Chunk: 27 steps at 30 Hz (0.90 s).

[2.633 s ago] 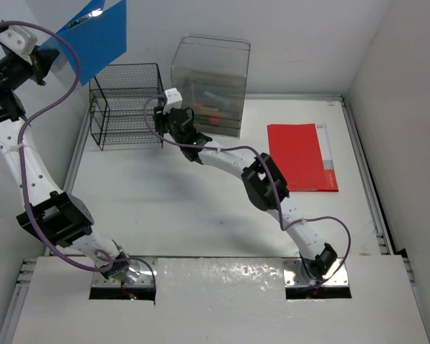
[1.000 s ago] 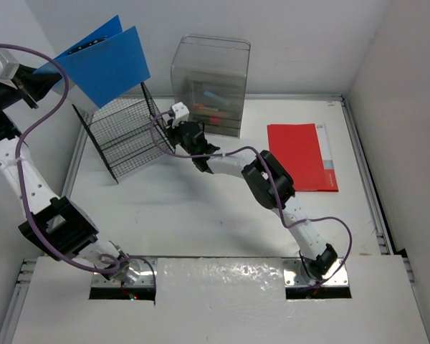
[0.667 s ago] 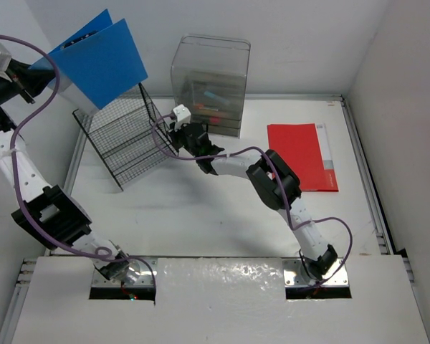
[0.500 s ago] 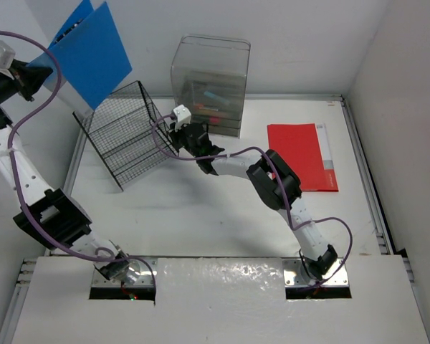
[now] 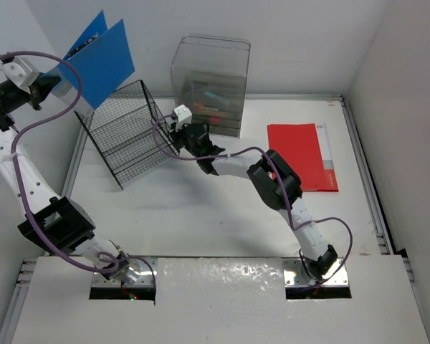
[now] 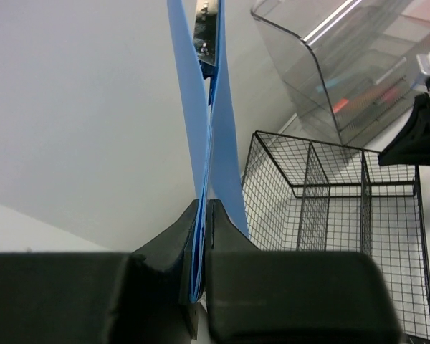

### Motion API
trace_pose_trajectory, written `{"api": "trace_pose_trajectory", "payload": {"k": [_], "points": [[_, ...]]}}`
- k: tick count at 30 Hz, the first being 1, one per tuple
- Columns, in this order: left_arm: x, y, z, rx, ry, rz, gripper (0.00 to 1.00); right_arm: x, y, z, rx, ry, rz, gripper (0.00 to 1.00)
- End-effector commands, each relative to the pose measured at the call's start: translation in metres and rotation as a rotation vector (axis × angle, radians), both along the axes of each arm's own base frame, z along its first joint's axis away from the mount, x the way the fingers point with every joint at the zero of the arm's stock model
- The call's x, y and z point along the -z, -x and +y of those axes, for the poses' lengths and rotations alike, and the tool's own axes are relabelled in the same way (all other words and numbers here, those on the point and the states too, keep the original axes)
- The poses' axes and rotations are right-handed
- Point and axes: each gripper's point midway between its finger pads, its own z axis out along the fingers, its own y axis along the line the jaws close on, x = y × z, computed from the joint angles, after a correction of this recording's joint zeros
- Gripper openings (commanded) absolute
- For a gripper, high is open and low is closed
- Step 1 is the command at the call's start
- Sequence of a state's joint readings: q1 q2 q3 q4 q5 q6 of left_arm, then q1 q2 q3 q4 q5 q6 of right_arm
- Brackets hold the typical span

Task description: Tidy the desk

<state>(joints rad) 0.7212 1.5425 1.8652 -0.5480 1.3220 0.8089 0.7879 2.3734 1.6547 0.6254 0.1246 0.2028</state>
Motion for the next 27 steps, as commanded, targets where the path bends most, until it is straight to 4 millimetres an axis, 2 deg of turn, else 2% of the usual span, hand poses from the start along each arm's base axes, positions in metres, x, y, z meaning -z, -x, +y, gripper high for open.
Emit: {"api": "trace_pose_trajectory", "payload": {"k": [1, 7, 12, 16, 18, 19, 20, 22, 23, 27], "points": [[0.013, 0.006, -0.006, 0.016, -0.07, -0.021, 0.0, -0.027, 0.006, 0.003, -0.028, -0.01, -0.023, 0.0], [-0.007, 0.023, -0.021, 0.057, -0.099, -0.078, 0.0, -0.022, -0.002, -0.005, -0.015, -0.014, 0.008, 0.0], [-0.024, 0.033, -0.029, 0.045, -0.08, -0.086, 0.0, -0.028, -0.003, -0.011, 0.003, -0.009, 0.002, 0.0], [-0.043, 0.048, -0.046, 0.091, -0.104, -0.144, 0.0, -0.033, -0.004, -0.009, -0.01, -0.011, -0.01, 0.0], [-0.04, 0.056, -0.055, 0.099, -0.06, -0.126, 0.0, -0.032, -0.003, -0.01, -0.008, -0.007, -0.014, 0.0], [-0.05, 0.058, -0.058, 0.12, -0.11, -0.185, 0.0, -0.034, -0.003, -0.011, -0.005, -0.008, -0.018, 0.0], [-0.047, 0.063, -0.064, 0.142, -0.048, -0.141, 0.0, -0.034, -0.004, -0.012, -0.002, -0.008, -0.02, 0.0], [-0.043, 0.064, -0.067, 0.201, -0.062, -0.143, 0.0, -0.035, -0.002, -0.013, -0.003, -0.012, -0.023, 0.0], [-0.034, 0.064, -0.067, 0.205, -0.008, -0.095, 0.0, -0.034, -0.002, -0.013, -0.005, -0.01, -0.023, 0.0], [-0.024, 0.055, -0.056, 0.153, 0.026, -0.089, 0.0, -0.031, -0.001, -0.015, -0.007, 0.005, -0.015, 0.0]]}}
